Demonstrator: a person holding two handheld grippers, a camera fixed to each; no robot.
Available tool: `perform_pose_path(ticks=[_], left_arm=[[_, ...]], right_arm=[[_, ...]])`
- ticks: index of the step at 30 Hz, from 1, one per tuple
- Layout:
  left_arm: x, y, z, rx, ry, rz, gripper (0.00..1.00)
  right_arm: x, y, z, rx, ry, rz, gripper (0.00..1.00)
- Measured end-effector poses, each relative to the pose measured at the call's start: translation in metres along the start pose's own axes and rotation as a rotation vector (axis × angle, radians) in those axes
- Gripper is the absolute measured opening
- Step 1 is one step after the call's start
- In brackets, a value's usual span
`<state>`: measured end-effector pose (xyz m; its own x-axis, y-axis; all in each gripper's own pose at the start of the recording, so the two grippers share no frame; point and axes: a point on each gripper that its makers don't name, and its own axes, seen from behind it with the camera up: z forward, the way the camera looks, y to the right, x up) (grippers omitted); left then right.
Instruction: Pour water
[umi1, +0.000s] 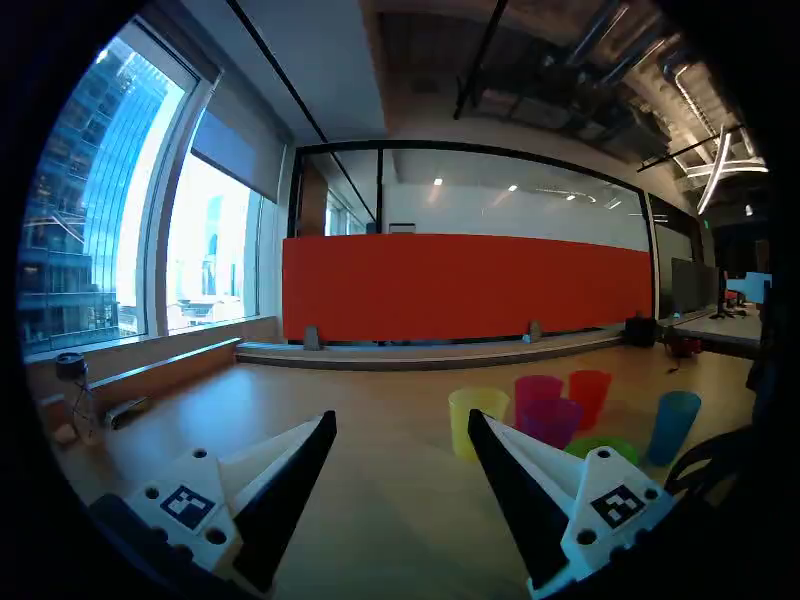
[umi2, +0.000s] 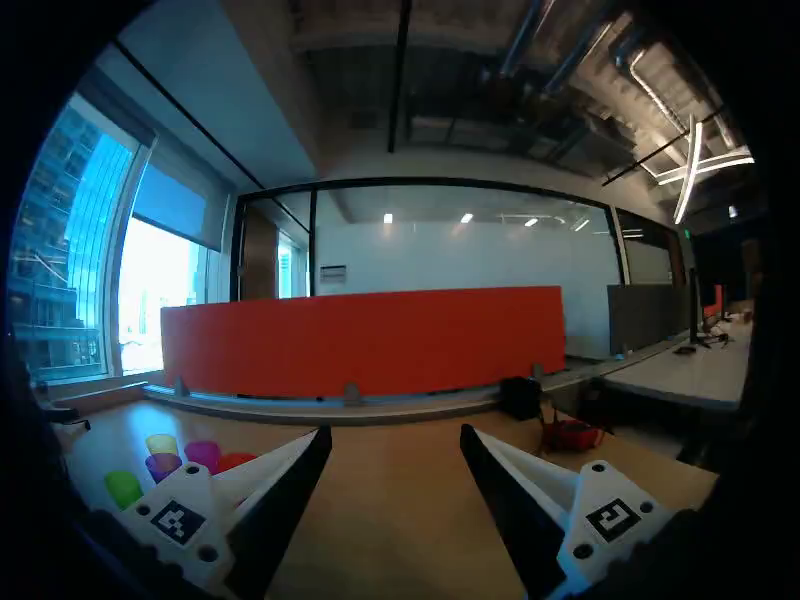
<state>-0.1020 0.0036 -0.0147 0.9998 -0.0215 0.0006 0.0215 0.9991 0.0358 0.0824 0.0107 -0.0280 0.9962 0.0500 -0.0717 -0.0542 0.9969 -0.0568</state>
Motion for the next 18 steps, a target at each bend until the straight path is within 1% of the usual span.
perform_pose_path(ticks=[9,18], left_arm=[[-0.0004,0.0002,0.0002,0.000,-0.002,0.001,0.98],[0.0001,0.0009,0.0007,0.000,-0.002,0.001,0.98]], right_arm=[[0.0042,0.0033,-0.0026,-0.004,0.013,-0.005,0.99],[0.0011,0.0029,-0.0048,0.005,0.018,-0.040,0.99]])
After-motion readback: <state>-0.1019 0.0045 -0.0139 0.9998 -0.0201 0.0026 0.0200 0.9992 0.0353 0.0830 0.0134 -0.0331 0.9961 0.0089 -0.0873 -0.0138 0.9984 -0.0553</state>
